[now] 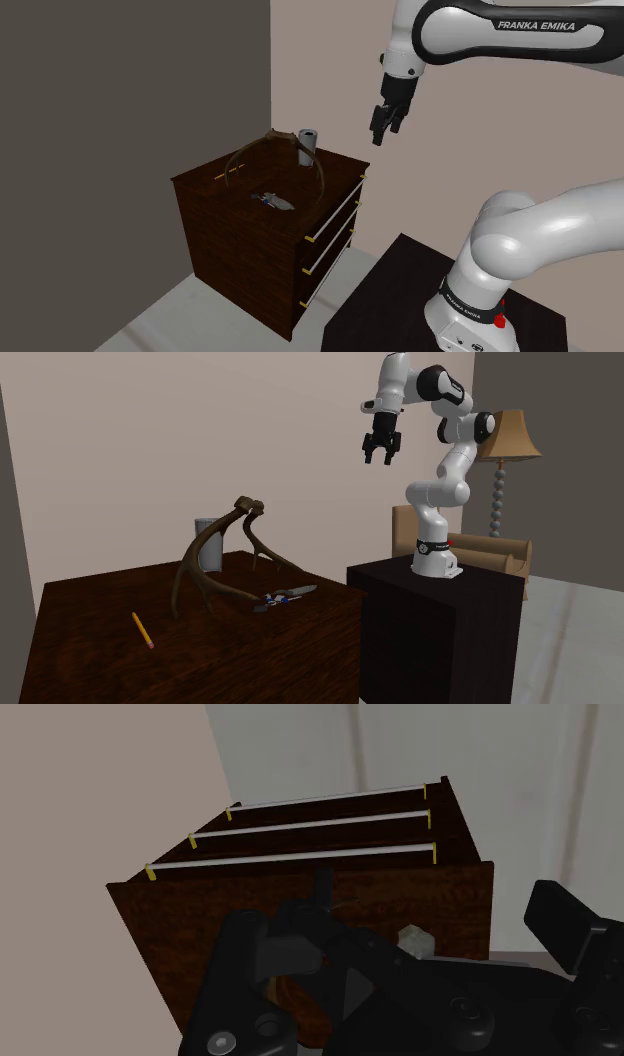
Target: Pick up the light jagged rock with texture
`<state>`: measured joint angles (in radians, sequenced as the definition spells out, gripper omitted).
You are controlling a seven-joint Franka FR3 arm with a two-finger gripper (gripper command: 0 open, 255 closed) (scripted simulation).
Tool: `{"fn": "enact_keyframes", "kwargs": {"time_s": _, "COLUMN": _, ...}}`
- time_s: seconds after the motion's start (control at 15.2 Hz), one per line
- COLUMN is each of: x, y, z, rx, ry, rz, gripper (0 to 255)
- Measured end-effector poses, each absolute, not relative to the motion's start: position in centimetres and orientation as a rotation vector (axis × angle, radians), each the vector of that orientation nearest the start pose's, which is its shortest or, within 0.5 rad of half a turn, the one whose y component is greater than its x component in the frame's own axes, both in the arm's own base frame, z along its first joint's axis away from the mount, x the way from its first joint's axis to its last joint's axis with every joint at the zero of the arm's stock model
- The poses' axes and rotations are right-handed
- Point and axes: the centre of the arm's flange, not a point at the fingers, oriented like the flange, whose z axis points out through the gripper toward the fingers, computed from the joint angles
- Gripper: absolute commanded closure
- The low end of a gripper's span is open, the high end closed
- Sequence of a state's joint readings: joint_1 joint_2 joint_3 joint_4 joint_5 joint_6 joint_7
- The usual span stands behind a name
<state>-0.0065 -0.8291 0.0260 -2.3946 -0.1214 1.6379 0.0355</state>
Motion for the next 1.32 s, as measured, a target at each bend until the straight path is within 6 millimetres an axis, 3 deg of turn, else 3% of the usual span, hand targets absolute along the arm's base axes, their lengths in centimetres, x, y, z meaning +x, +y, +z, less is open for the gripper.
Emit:
{"fn": "enact_keyframes", "kwargs": {"time_s": 0.13, "x": 30.7, "y": -0.4, "z": 58.9, "rx": -3.276, "ry": 0.031, "rz": -0.119, "gripper": 0}}
{"fn": "enact_keyframes", "kwargs": {"time_s": 0.26, "x": 32.4, "y": -0.7, "z": 57.7, "rx": -3.27, "ry": 0.026, "rz": -0.102, "gripper": 0}}
{"fn": "enact_keyframes", "kwargs": {"time_s": 1.32, "x": 49.9, "y": -0.3, "z": 44.2, "rx": -3.205, "ry": -0.027, "rz": 0.056, "gripper": 0}}
